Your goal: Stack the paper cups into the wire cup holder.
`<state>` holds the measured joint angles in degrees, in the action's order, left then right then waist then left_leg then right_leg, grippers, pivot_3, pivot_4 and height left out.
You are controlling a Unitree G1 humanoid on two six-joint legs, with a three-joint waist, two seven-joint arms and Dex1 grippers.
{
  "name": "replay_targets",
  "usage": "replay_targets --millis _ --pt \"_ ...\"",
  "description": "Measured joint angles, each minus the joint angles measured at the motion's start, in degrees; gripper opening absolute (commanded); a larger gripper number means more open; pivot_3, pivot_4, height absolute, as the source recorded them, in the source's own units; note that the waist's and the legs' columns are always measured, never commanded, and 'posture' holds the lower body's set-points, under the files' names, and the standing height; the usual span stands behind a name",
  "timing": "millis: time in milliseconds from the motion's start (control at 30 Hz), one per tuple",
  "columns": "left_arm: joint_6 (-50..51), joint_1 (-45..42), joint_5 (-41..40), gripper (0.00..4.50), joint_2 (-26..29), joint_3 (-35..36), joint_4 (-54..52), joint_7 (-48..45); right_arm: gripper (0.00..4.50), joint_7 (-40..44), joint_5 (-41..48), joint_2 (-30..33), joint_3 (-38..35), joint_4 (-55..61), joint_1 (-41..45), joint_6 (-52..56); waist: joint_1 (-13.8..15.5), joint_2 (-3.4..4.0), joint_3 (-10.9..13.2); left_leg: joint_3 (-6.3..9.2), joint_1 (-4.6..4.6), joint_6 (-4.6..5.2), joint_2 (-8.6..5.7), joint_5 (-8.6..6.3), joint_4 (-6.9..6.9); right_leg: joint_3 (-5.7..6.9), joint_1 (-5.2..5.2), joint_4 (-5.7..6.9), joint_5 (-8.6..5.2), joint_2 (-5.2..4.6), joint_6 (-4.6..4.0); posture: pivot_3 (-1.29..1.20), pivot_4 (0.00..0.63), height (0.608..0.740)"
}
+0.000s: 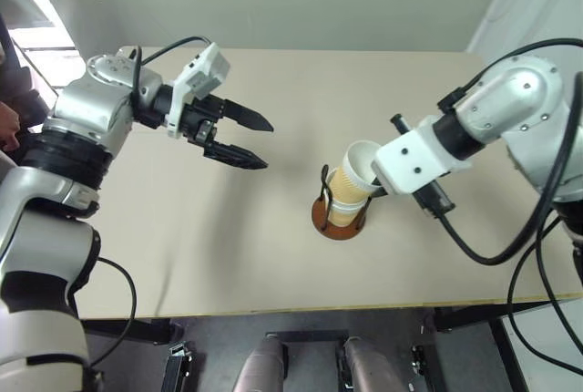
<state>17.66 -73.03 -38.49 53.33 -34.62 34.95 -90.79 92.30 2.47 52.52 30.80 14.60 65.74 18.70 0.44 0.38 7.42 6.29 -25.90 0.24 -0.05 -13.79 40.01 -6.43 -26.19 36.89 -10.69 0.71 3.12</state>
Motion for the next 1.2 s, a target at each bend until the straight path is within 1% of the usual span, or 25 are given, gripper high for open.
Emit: replay_targets --millis 33,100,233,300,367,467,533,600,700,733,767,833,900,967,1033,1100,1200 --pt "0.0 0.0 0.0 4.5 0.1 0.0 -0.1 0.0 0.39 0.0 -0.6 -1.2 0.5 -0.3 0.0 0.0 -0.1 0.0 0.0 0.02 0.01 -0.02 0.02 0.03 -0.02 0.01 -0.01 0.02 0.01 0.0 -0.04 0.0 0.15 0.74" --pt "0.0 0.0 0.0 4.5 0.1 0.0 -0.2 0.0 0.89 0.0 -1.2 -3.0 1.5 -0.6 0.0 0.5 -0.1 0.0 0.0 0.02 0.01 -0.04 0.03 0.06 -0.02 0.03 -0.02 0.03 0.01 0.03 -0.08 0.0 0.15 0.74" --pt "0.3 0.1 0.0 4.5 0.2 0.0 -0.4 0.0 2.33 -0.3 -1.4 -6.9 1.8 -0.9 0.1 3.7 -0.1 0.0 0.0 0.05 -0.02 -0.08 0.04 0.09 -0.01 0.03 -0.03 0.03 -0.06 0.02 -0.26 0.0 0.15 0.74" --pt "0.4 0.3 0.0 4.5 0.2 0.0 -0.7 0.0 2.33 -1.5 0.5 -10.0 0.9 -1.7 0.7 9.5 -0.2 0.0 0.0 0.01 -0.03 -0.12 0.03 0.11 -0.01 0.01 -0.06 0.04 -0.1 0.03 -0.35 0.0 0.15 0.74" --pt "0.6 0.3 0.1 4.5 0.1 0.1 -1.0 0.0 2.33 -3.4 3.3 -12.3 -1.7 -3.0 2.3 15.9 -0.1 0.01 0.0 0.03 -0.1 -0.22 0.02 0.2 -0.03 0.0 -0.12 0.05 -0.11 0.01 -0.39 0.0 0.15 0.74" --pt "1.5 0.3 0.3 4.5 -0.3 1.0 -0.8 0.0 2.33 -6.9 6.3 -12.5 -8.0 -3.8 4.5 23.5 0.2 -0.01 0.0 0.07 -0.11 -0.25 -0.01 0.22 -0.05 0.05 -0.1 0.03 -0.2 -0.01 -0.54 0.0 0.15 0.74" --pt "2.7 0.4 0.9 4.5 -1.3 3.2 0.0 0.0 2.33 -9.8 8.7 -11.6 -12.8 -3.8 4.3 28.8 0.3 -0.02 0.0 0.07 -0.11 -0.28 -0.04 0.23 -0.07 0.05 -0.1 0.02 -0.24 -0.04 -0.6 0.0 0.15 0.74" --pt "5.0 0.5 2.1 4.5 -2.9 6.8 1.7 0.1 2.33 -13.0 11.4 -9.3 -19.7 -2.5 1.1 34.8 0.7 -0.07 0.0 0.02 -0.09 -0.42 -0.07 0.31 -0.08 0.07 -0.06 0.0 -0.26 -0.03 -0.64 0.0 0.15 0.74" --pt "8.9 2.1 2.7 4.5 -3.0 13.0 3.6 0.8 2.33 -17.8 13.7 -3.7 -30.5 -0.2 -10.5 39.8 1.0 -0.14 -0.1 -0.08 -0.05 -0.65 -0.09 0.36 -0.05 0.01 0.01 -0.04 -0.32 -0.05 -0.66 0.0 0.15 0.74" --pt "9.6 3.3 2.9 4.5 -2.8 15.4 3.7 1.3 2.33 -19.6 14.1 -2.8 -34.1 0.2 -15.4 40.9 1.0 -0.13 -0.1 -0.09 -0.02 -0.68 -0.06 0.33 -0.04 -0.07 0.02 -0.02 -0.3 -0.08 -0.43 0.0 0.15 0.74" --pt "10.1 4.5 3.1 4.5 -2.6 17.2 3.7 1.7 2.33 -21.4 14.3 -2.7 -36.8 0.3 -19.6 41.5 0.8 -0.13 -0.1 -0.17 0.01 -0.68 -0.08 0.33 -0.03 -0.1 0.01 0.03 -0.13 -0.06 0.01 0.0 0.15 0.74" --pt "10.8 6.8 4.1 4.5 -2.9 20.3 3.3 3.0 2.33 -25.7 14.2 -3.1 -41.1 0.1 -26.4 41.0 0.8 -0.1 -0.1 -0.18 0.06 -0.68 -0.04 0.34 -0.05 -0.13 -0.01 0.08 -0.06 -0.04 0.22 0.0 0.15 0.74" --pt "10.7 9.8 4.4 4.5 -3.9 23.4 2.2 4.9 2.33 -31.2 14.1 -6.0 -45.6 -1.5 -29.7 39.1 0.4 -0.1 -0.1 -0.22 0.21 -0.64 0.0 0.34 -0.08 -0.16 0.05 0.11 -0.01 0.03 0.3 0.0 0.15 0.74" --pt "10.7 12.7 4.6 4.5 -5.3 26.1 0.7 7.3 2.33 -37.0 14.2 -9.5 -49.5 -4.7 -30.3 38.1 0.0 -0.1 -0.1 -0.23 0.4 -0.22 0.0 0.2 -0.13 -0.22 0.2 0.09 0.07 0.03 0.38 0.0 0.15 0.74" --pt "11.1 15.4 4.6 4.5 -6.3 28.8 -1.3 9.7 2.33 -41.9 14.2 -12.2 -52.7 -7.9 -31.0 35.0 -0.2 -0.09 -0.1 -0.21 0.5 -0.08 0.0 0.22 -0.12 -0.23 0.33 0.07 0.15 0.03 0.4 0.0 0.15 0.74" --pt "12.0 17.9 4.6 4.5 -6.3 31.4 -3.3 11.6 2.33 -45.5 14.1 -13.4 -53.8 -10.7 -31.7 32.0 -0.3 -0.09 -0.1 -0.22 0.53 -0.03 0.0 0.24 -0.14 -0.23 0.34 0.07 0.26 0.03 0.4 0.0 0.15 0.74" --pt "14.1 20.5 4.6 4.5 -6.6 33.6 -6.4 13.7 2.33 -48.4 14.1 -13.9 -53.8 -13.3 -31.9 28.6 -0.3 -0.08 0.0 -0.21 0.55 0.03 -0.01 0.28 -0.21 -0.23 0.35 0.05 0.43 0.03 0.28 0.0 0.15 0.74"
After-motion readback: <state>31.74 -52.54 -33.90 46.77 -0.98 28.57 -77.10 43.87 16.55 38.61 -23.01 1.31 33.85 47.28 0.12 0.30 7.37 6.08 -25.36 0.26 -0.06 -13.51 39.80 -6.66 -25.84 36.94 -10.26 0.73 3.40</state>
